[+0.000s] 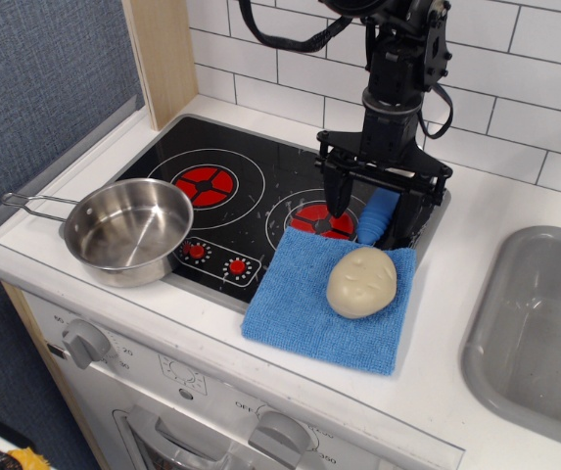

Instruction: Move the spoon to the upper right side of stove.

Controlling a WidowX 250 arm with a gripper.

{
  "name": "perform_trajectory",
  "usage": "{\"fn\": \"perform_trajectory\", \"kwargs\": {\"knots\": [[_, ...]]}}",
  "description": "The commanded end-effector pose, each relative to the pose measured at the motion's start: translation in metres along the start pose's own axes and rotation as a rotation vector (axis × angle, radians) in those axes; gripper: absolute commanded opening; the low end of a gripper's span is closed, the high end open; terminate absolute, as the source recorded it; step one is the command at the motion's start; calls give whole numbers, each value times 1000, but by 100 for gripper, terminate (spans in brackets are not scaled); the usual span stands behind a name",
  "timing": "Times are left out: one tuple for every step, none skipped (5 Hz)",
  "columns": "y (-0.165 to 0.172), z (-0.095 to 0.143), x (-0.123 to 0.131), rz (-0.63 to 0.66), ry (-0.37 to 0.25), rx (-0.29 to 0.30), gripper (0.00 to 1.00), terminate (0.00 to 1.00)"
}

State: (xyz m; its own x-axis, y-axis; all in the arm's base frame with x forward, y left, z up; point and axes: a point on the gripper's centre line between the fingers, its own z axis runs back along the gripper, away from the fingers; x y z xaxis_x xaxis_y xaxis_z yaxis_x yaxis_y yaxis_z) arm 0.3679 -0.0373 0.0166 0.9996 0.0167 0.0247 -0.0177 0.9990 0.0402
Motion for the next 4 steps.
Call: {"fn": "perform_trajectory", "kwargs": {"knots": [[10, 74, -11, -24, -155, -10, 100, 0], [12, 69, -14, -59, -128, 4, 100, 0], [12, 69, -14, -59, -128, 4, 100, 0], [12, 69, -14, -59, -128, 4, 100, 100]]}}
